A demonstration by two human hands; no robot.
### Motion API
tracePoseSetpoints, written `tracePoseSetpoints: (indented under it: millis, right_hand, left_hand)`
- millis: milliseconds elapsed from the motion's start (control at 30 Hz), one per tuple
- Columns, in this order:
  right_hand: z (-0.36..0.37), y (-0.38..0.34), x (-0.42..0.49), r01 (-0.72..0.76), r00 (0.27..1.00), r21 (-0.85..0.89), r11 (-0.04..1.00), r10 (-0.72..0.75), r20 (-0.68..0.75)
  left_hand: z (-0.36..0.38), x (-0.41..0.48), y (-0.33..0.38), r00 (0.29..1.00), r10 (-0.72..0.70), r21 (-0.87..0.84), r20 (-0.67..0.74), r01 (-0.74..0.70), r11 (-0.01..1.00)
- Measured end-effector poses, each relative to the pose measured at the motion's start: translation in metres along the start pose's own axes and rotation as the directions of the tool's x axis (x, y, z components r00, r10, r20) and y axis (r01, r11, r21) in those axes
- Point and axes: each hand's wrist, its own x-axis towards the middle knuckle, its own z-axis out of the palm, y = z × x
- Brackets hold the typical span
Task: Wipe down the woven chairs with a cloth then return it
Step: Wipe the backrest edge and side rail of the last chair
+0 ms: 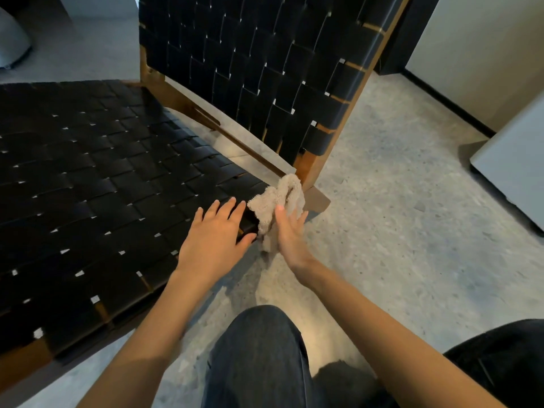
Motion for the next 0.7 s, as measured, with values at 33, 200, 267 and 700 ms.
tracePoseSetpoints:
  millis: [33,200,267,700]
  right_hand:
    - [0.009,-0.005,0.002,-0.014,0.999,0.01,1.0,0.014,-0.036]
    - [0.031,-0.022,0.028,0.005,0.934,0.162,0.987,0.053,-0.353]
    - [0.031,-0.022,0.04,0.025,0.887,0.212,0.977,0.077,-0.456]
    - [-0.025,0.012,0.059,0.299,0.875,-0.342,0.891,-0.399,-0.274]
  left_hand:
    - [0.0,0.0,0.0,1.0,0.001,-0.001,0.0,-0.001,1.0]
    - [0.002,0.002,0.001,1.0,-0.013,0.017,0.002,0.013,1.0]
    - [0.003,0.004,0.001,1.0,-0.015,0.023,0.01,0.015,1.0]
    - [0.011,0.009,0.012,0.999,0.019,0.226,-0.029,-0.012,0.974]
